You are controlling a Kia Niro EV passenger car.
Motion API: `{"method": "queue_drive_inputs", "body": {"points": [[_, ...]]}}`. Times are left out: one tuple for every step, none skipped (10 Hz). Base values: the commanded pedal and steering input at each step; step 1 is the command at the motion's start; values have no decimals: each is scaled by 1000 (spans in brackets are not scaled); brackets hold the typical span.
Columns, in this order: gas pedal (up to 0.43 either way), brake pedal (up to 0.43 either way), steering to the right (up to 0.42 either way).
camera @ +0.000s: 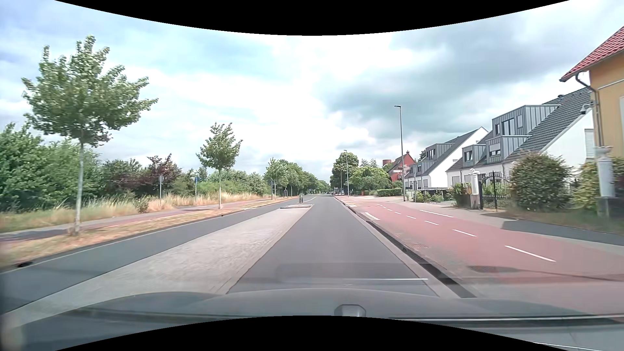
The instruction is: Follow the waypoints while adhering to traffic rules and regulations
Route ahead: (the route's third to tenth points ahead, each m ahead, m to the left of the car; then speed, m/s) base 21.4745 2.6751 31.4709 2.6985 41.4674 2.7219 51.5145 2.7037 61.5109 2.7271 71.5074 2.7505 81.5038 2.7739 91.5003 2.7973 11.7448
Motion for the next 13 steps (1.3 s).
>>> {"method": "queue_drive_inputs", "body": {"points": [[220,12,4],[209,12,3],[197,18,-4],[197,12,-6],[197,18,-6],[197,18,-6],[197,12,-5],[189,18,-5],[189,18,-4],[189,18,-4],[169,18,-5],[169,12,-4],[169,12,-4]]}}
